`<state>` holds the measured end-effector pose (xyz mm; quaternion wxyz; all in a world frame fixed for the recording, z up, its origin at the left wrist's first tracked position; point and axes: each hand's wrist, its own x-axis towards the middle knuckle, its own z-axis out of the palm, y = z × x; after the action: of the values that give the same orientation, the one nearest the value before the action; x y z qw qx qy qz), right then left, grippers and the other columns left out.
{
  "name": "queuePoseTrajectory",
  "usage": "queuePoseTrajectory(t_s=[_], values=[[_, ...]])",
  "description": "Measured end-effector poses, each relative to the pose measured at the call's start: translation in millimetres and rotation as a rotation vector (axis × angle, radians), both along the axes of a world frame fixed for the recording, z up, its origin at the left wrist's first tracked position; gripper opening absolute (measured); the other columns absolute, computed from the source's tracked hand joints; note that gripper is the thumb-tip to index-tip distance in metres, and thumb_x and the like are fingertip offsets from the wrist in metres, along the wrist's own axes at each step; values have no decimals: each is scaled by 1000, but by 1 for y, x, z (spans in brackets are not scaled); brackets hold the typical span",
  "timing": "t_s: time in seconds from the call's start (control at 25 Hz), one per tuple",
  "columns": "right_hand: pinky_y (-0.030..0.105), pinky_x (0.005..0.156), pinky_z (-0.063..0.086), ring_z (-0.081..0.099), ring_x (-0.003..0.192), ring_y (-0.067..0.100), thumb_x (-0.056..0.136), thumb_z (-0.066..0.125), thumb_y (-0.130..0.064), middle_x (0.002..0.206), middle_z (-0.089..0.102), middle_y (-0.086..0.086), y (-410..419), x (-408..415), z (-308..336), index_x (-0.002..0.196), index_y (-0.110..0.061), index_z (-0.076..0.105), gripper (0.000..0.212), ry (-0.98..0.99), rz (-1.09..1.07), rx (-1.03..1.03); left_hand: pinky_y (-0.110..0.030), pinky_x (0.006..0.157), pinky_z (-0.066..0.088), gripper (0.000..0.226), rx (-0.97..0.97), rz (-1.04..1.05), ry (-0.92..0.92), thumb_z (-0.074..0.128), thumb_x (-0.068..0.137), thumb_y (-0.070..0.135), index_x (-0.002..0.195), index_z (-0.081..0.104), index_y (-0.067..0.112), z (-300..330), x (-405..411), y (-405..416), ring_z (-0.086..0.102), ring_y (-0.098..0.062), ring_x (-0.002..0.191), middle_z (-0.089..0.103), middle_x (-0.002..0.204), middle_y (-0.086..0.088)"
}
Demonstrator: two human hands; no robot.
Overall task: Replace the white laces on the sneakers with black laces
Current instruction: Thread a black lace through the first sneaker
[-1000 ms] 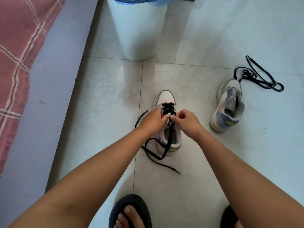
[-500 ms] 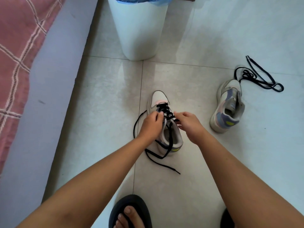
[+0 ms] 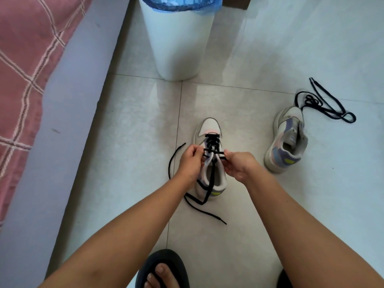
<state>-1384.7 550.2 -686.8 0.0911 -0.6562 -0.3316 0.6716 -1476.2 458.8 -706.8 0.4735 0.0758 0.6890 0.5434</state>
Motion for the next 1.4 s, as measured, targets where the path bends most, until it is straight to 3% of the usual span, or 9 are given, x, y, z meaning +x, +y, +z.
queuePoseTrajectory(t_s=[0.24,0.36,0.48,0.6,0.76,0.88,1.04,1.2,1.4], values=[[32,65,39,47,71,20,88,64,-22,77,53,12,-1,0,1,74,6,57,32,-170,313,313,-30,63,39,28,-167,-522,279,45,98,28,76,53,11,18,-26,25,47,-19,66,53,75,-8],[30,65,47,55,67,18,92,60,-16,75,60,10,-4,3,5,69,-9,53,24,-64,126,212,-24,58,43,26,-65,-307,20,44,99,18,75,53,13,13,-19,14,49,-14,62,56,74,-4],[33,72,47,57,79,18,91,60,-24,90,61,8,-14,9,15,86,-11,53,15,-187,175,405,-24,59,44,15,-69,-187,36,43,99,20,90,53,14,10,-16,5,51,-12,65,56,80,-2],[28,65,35,52,75,21,90,56,-37,78,58,3,-35,18,24,73,-15,56,28,-479,416,647,-25,76,45,29,-87,-282,179,48,93,13,122,46,15,9,-27,-4,53,-13,90,52,108,-1],[30,69,38,54,95,31,87,52,-47,90,62,11,-60,12,8,76,-11,67,40,-633,795,452,-32,114,23,76,-166,-724,442,62,86,22,149,20,16,2,-20,-22,18,-15,140,15,152,0],[31,64,38,51,82,28,89,53,-24,71,54,7,-58,8,12,54,-16,53,36,-447,553,414,-33,118,11,88,-140,-681,458,63,83,27,151,8,20,-5,-8,-18,1,-12,145,1,159,4],[25,53,39,50,54,15,93,50,-18,63,58,4,-55,11,38,75,-3,64,27,-217,288,319,-35,118,10,97,-84,-526,541,54,66,49,150,15,20,-4,6,-7,6,-12,146,10,158,3],[23,47,34,34,38,9,98,43,-19,45,37,-3,-46,6,62,69,-14,45,30,357,-104,-333,-41,117,13,115,-110,-438,458,56,48,48,151,9,25,2,8,1,14,-17,144,16,157,1],[17,36,40,39,34,8,102,37,-21,47,43,0,-52,11,71,82,-7,53,29,319,-136,-328,-53,113,25,125,-204,-273,98,37,40,86,148,25,25,-3,20,11,31,-30,139,31,152,-6]])
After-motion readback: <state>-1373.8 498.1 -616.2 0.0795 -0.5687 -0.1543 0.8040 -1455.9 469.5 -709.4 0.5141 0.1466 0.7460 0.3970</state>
